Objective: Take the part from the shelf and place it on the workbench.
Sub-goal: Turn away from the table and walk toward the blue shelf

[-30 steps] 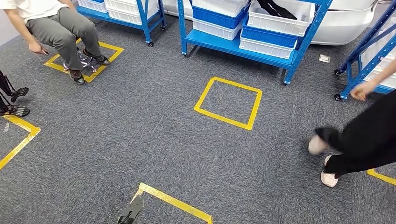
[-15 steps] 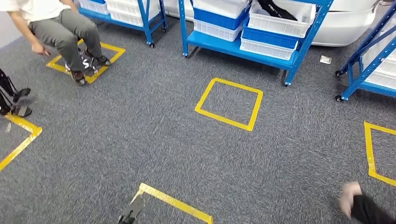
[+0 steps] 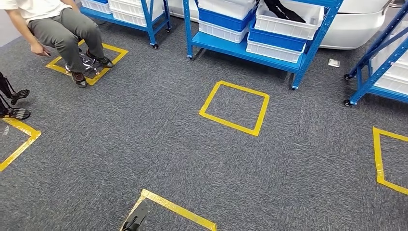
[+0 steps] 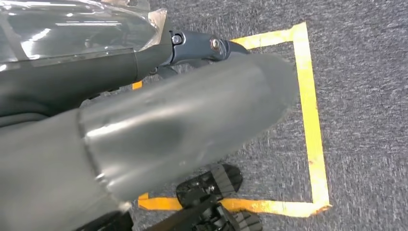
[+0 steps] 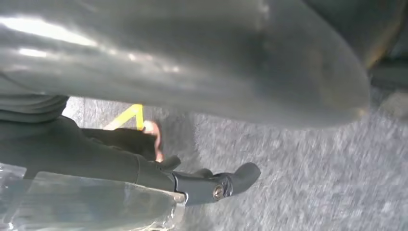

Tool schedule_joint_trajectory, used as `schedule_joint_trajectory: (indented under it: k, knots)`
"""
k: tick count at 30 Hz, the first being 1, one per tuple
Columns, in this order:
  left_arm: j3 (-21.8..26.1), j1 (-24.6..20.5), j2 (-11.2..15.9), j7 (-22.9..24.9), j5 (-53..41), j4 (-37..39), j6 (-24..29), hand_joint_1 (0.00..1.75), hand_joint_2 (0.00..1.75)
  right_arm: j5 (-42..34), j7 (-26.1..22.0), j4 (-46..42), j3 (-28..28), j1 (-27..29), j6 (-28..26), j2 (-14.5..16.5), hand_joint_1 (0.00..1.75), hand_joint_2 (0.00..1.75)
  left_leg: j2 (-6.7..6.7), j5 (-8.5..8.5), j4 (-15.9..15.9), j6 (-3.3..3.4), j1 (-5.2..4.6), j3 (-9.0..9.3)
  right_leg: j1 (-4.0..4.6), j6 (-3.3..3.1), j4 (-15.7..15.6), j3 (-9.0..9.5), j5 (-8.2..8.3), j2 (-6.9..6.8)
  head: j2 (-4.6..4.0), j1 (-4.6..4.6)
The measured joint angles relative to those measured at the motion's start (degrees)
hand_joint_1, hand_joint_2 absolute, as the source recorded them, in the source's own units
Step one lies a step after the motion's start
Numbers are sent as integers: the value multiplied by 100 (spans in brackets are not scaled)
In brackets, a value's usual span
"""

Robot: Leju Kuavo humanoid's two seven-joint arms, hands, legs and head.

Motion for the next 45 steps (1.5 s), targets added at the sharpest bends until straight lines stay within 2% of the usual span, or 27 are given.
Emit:
schedule_joint_trajectory:
  k: [2, 3, 6, 7, 8, 9, 11, 13, 15, 17, 19, 21, 23, 24, 25, 28, 29, 31, 33, 35, 36, 38, 40, 41, 42, 43, 45]
  knots:
    - [2, 11, -8, -26, 2, -1, 76, 0, 0, 6, -14, 0, -19, 11, -3, 4, 0, 0, -19, 113, -87, 95, 17, 110, 8, 68, 195, -25, -35, 2, -1, 6]
    - [2, 13, -12, -34, 3, -2, 108, 0, 0, 10, -26, 0, -29, 11, -5, 5, 0, 0, -23, 150, -110, 124, 32, 174, 1, 69, 389, -108, -139, 10, -1, 17]
    - [0, 19, -30, -46, 1, -2, 131, 0, 0, 20, -49, 0, -68, 14, -11, 1, 0, 0, -32, 128, -119, 126, 42, 256, -30, 47, 1386, -699, -567, 32, 0, 43]
    - [0, 28, -35, -47, 1, -2, 129, 0, 0, 25, -50, 0, -78, 24, -13, -3, 0, 0, -47, 101, -116, 114, 43, 276, -38, 71, 1588, -868, -620, 33, 0, 43]
    - [0, 37, -38, -47, 1, -2, 127, 0, 0, 30, -50, 0, -84, 37, -14, -5, 0, 0, -66, 67, -114, 99, 45, 308, -45, 121, 1589, -941, -580, 35, 0, 45]
    - [0, 45, -41, -47, 1, -2, 126, 0, 0, 37, -50, 0, -89, 50, -14, -10, 0, 0, -85, 26, -113, 79, 47, 359, -55, 183, 1365, -904, -445, 34, 0, 45]
    - [0, 54, -43, -47, 1, -1, 126, 0, 0, 44, -51, 3, -104, 72, -15, -19, 0, 0, -108, -87, -105, 28, 47, 488, -65, 283, 590, -686, -14, 32, 0, 50]
    - [0, 61, -44, -45, 1, -1, 122, 0, 0, 44, -52, 6, -116, 73, -14, -21, 0, 0, -112, -199, -99, -44, 36, 586, -33, 199, 113, -529, 207, 21, 0, 46]
    - [-1, 62, -50, -41, 1, -1, 117, 0, 0, 44, -52, 6, -121, 67, -13, -24, 0, 0, -110, -237, -54, -110, 38, 633, -11, 25, 43, -459, 179, 19, 0, 33]
    - [-3, 50, -57, -41, 0, -6, 117, 0, 0, 45, -54, 3, -122, 61, -15, -29, 0, 0, -94, -145, 280, -161, 60, 471, -47, -82, -5, -350, 153, 31, 0, 29]
    - [-5, 43, -60, -43, -1, -11, 102, 0, 0, 47, -55, 1, -124, 42, -17, -34, 0, 0, -72, -83, 980, -227, 88, -1, -70, -190, -36, -206, 49, 37, 0, 28]
    - [-6, 52, -61, -44, -1, -11, 64, 0, 0, 56, -55, 0, -125, 31, -14, -32, 0, 0, -59, -319, 1594, -294, 115, -541, -67, -248, -43, -56, -98, 44, 0, 27]
    - [-5, 59, -56, -45, -1, -12, 44, 0, 0, 67, -55, 1, -125, 45, -2, -26, 0, 0, -47, -596, 1702, -335, 141, -885, -71, -240, -44, 136, -258, 57, 0, 27]
    - [-5, 60, -51, -45, -1, -13, 47, 0, 0, 74, -55, 2, -125, 55, 3, -24, 0, 0, -41, -596, 1542, -340, 150, -947, -75, -228, -45, 239, -344, 62, 0, 26]
    - [-5, 60, -44, -45, -1, -13, 52, 0, 0, 83, -55, 2, -125, 61, 7, -21, 0, 0, -32, -430, 1254, -335, 158, -944, -81, -212, -49, 348, -436, 64, 0, 26]
    - [-4, 63, -32, -44, -1, -11, 64, 0, 0, 102, -55, 1, -130, 56, 7, -11, 0, 0, 20, 451, 416, -280, 148, -831, -76, -153, -67, 583, -664, 71, 0, 20]
    - [-5, 64, -32, -42, -2, -13, 66, 0, 0, 102, -54, -1, -136, 46, 7, -8, 0, 0, 35, 597, 323, -256, 131, -803, -66, -121, -98, 638, -723, 74, 0, 16]
    - [-6, 60, -38, -39, -4, -18, 70, 0, 0, 103, -54, -5, -153, 27, 6, -2, 0, 0, 29, 595, 237, -179, 93, -710, -39, -6, -151, 825, -738, 75, 0, 2]
    - [-8, 63, -46, -34, -8, -26, 81, 0, 0, 104, -55, -8, -168, 13, 5, 1, 0, 0, -13, 510, 112, -74, 84, -468, -24, 116, 69, 822, -592, 66, -2, 3]
    - [-8, 66, -46, -25, -9, -32, 92, 0, 0, 108, -60, -9, -188, 7, 6, 8, 0, 0, -38, 426, -4, 12, 78, -174, -29, 138, 786, 385, -453, 66, -3, 7]
    - [-7, 66, -45, -19, -9, -32, 97, 0, 0, 112, -63, -9, -202, 9, 7, 13, 0, 0, -40, 353, -55, 32, 68, -47, -38, 95, 1195, 81, -478, 66, -3, 8]
    - [-7, 67, -46, -2, -16, -32, 101, 0, 0, 123, -66, -8, -231, 35, 13, 17, 0, 0, -84, 175, -158, 57, 53, 247, -28, -29, 1624, -506, -847, 66, -2, 7]
    - [-7, 72, -46, 14, -33, -32, 102, 0, 0, 135, -66, -6, -254, 78, 22, 15, 0, 0, -144, -38, -245, 63, 29, 592, -14, -93, 1441, -877, -1217, 67, -2, 10]
    - [-6, 73, -46, 17, -40, -32, 101, 0, 0, 140, -66, -4, -262, 97, 25, 14, 0, 0, -164, -151, -272, 64, 11, 759, -7, -71, 1176, -981, -1189, 67, -2, 11]
    - [-6, 76, -46, 20, -44, -32, 100, 0, 0, 144, -66, -1, -268, 113, 26, 12, 0, 0, -176, -272, -292, 66, -1, 899, 6, -18, 831, -1048, -897, 65, -2, 13]
    - [-5, 80, -46, 21, -45, -29, 97, 0, 0, 146, -66, 3, -275, 127, 27, 3, 0, 0, -188, -406, -303, 60, -15, 1043, 25, 46, 515, -1069, -441, 60, -2, -6]
    - [-4, 81, -59, 27, -46, -27, 90, 0, 0, 147, -63, 4, -293, 131, 32, -15, 0, 0, -214, -647, -370, 14, 18, 1348, 116, 87, 117, -929, 289, 41, -2, -51]
